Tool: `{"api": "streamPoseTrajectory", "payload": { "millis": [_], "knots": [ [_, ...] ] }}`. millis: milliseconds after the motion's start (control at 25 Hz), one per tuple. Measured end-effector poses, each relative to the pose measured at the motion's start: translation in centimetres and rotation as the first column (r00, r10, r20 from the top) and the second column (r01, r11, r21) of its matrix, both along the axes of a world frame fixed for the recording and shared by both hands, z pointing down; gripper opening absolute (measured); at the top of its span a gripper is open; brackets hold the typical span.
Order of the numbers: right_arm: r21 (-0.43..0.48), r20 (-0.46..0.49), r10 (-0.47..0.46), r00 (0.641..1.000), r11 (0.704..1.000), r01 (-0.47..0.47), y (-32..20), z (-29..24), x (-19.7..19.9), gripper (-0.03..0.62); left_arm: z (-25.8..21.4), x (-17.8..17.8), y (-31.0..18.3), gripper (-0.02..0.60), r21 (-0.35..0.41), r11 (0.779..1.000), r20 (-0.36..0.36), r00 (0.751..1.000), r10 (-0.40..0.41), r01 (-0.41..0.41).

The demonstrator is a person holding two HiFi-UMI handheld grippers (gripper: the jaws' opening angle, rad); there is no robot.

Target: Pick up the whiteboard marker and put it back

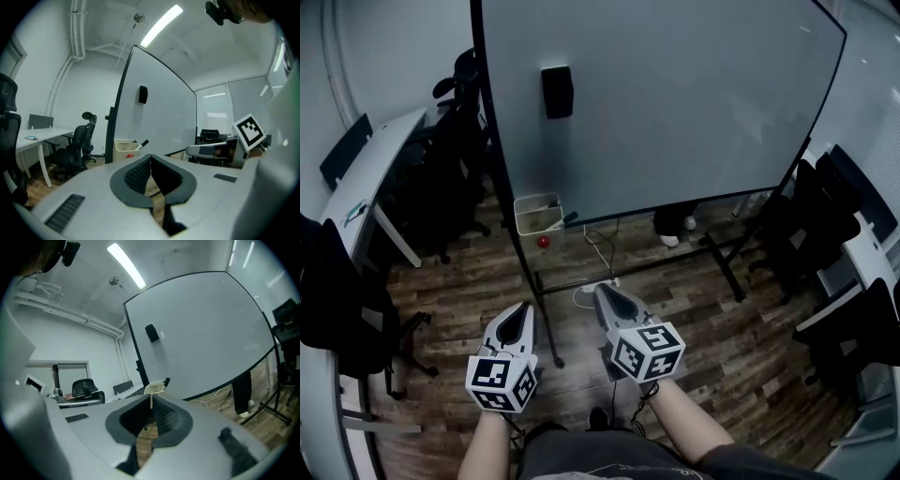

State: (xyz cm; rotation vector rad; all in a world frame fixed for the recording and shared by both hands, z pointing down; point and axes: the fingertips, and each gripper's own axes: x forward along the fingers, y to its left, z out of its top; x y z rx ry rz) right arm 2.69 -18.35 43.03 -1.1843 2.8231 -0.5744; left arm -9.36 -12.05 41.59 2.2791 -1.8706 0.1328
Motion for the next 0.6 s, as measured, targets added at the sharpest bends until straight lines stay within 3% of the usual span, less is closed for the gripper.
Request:
{"api": "streamPoseTrajectory", "payload": {
  "millis": [360, 600],
  "knots": [
    [-0.02, 0.009, -0.001, 1.0, 1.0, 0.001, -3.6, 0.7, -0.8, 0.026, -0.1, -1.5, -3.3, 0.015, 0.012, 0.999, 0.001, 0.999, -0.045, 0.045],
    [-0.023, -0.005, -0.003, 1.0, 1.0, 0.003, -6.2, 0.6, -2.3, 0.026, 0.1, -2.5, -7.0, 0.015, 0.017, 1.0, -0.008, 1.0, -0.016, 0.016]
  ]
}}
